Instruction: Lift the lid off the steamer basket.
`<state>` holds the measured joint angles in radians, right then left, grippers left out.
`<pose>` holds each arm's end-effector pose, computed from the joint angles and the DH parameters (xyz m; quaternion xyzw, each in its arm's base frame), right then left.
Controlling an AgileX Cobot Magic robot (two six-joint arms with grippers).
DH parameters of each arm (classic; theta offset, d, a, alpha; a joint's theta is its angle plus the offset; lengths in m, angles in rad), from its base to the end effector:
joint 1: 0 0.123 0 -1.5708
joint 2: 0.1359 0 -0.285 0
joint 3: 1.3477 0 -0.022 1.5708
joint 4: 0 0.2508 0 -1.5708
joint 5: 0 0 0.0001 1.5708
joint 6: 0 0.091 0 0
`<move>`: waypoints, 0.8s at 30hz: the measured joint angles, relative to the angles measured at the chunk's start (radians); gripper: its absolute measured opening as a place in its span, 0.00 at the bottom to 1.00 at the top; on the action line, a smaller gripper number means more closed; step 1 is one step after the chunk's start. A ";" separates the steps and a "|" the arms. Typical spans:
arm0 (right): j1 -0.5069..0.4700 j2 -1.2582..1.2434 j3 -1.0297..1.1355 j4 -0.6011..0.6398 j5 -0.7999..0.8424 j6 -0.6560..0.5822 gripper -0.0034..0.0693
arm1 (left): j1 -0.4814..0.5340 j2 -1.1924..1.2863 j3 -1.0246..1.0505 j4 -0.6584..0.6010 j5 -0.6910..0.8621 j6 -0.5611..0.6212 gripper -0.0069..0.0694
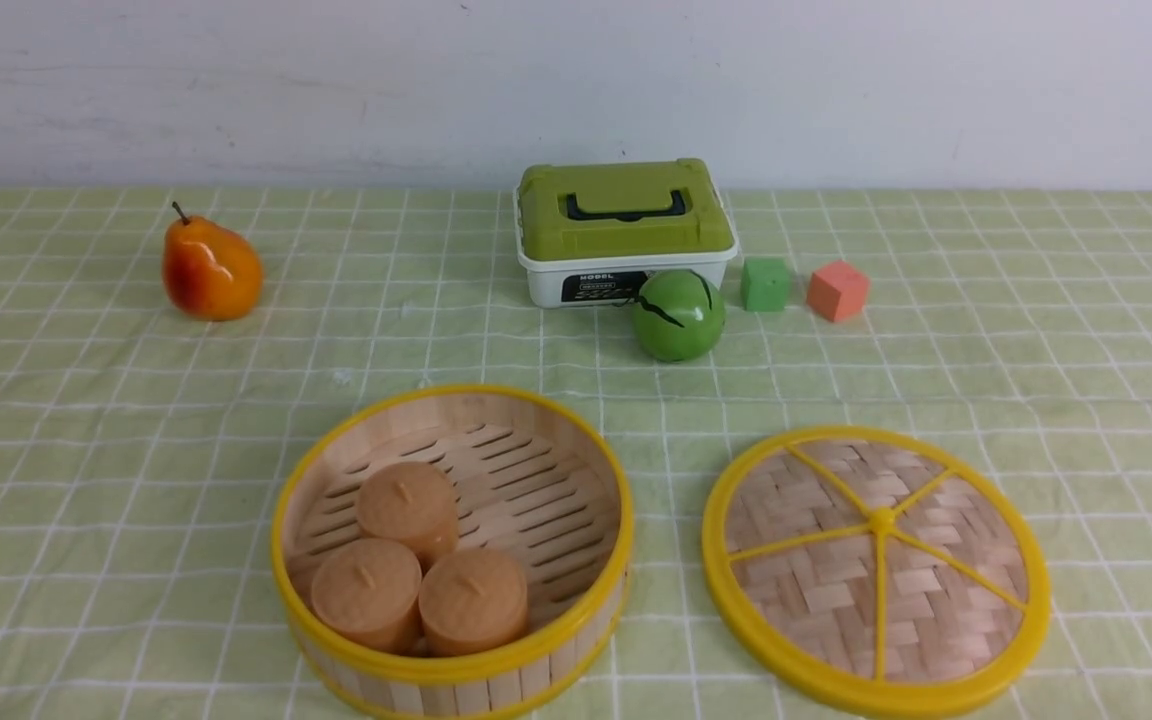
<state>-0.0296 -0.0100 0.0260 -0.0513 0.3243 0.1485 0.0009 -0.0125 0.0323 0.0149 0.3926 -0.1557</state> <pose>0.0539 -0.0031 0.1757 0.0561 0.7886 0.0151 0.6122 0.0521 0.0006 0.1678 -0.0596 0.8100 -0.0388 0.5820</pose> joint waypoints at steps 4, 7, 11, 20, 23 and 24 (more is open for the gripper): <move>-0.001 0.000 -0.004 0.000 0.044 0.000 0.06 | 0.000 0.000 0.000 0.000 0.000 0.000 0.40; -0.001 0.000 -0.006 0.004 0.052 0.000 0.06 | 0.000 0.000 0.000 0.000 0.000 0.000 0.40; -0.001 0.000 -0.007 0.020 0.058 0.000 0.07 | 0.000 0.000 0.000 0.000 0.000 0.000 0.40; -0.001 0.000 -0.008 0.025 0.058 0.001 0.09 | 0.000 0.000 0.000 0.000 0.000 0.000 0.40; -0.001 0.000 -0.008 0.025 0.060 0.001 0.09 | 0.000 0.000 0.000 0.000 0.000 0.000 0.40; -0.001 0.000 -0.008 0.025 0.060 0.001 0.10 | 0.000 0.000 0.000 0.000 0.000 0.000 0.40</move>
<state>-0.0306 -0.0100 0.0184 -0.0261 0.3838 0.1493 0.0009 -0.0125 0.0323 0.0149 0.3926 -0.1557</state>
